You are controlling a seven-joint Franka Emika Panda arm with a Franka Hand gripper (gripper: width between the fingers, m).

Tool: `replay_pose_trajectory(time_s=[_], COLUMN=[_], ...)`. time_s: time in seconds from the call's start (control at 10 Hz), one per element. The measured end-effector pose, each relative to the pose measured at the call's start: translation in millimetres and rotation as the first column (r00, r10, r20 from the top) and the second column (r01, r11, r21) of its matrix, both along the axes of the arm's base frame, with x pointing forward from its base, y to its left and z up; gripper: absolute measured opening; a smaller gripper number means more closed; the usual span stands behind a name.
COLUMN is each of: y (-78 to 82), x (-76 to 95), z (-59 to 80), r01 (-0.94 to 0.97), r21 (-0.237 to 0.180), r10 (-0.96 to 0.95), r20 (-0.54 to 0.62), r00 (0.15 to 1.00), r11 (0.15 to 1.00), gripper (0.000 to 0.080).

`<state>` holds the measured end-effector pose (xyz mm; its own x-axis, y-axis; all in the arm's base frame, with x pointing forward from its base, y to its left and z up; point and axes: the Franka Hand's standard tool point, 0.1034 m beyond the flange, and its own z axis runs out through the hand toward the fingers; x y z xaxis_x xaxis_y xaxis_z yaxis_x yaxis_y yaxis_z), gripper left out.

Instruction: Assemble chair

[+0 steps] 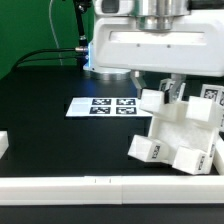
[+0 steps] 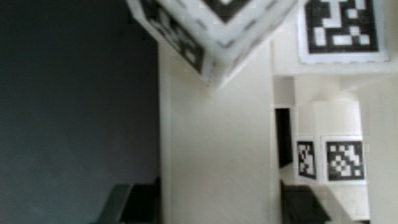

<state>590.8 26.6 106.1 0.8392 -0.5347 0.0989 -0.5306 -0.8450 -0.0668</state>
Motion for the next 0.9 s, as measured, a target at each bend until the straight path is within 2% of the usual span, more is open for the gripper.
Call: replay_pose_trajectory(time_s=[0.2,0.3,0.7,0.9], y=[-3.4,-15.1,-41.8,-44.9], x=[1.3,4.9,18.7,23.8], z=[0.3,1.7,-0.3,0.3], r01=[-0.133,-0.146,-0.382,-0.461], r21=[-0.012,0.007,-0.017,-0.041], r10=[0.133,0.146,0.381,0.46], r20=[-0.012,-0.054,-0.051,-0.028], r00=[0.991,0.988,0.923,0.888], r11=[0.991,0.989,0.924,0.887], gripper=[0.0284,0.0284,0.0284,0.0284])
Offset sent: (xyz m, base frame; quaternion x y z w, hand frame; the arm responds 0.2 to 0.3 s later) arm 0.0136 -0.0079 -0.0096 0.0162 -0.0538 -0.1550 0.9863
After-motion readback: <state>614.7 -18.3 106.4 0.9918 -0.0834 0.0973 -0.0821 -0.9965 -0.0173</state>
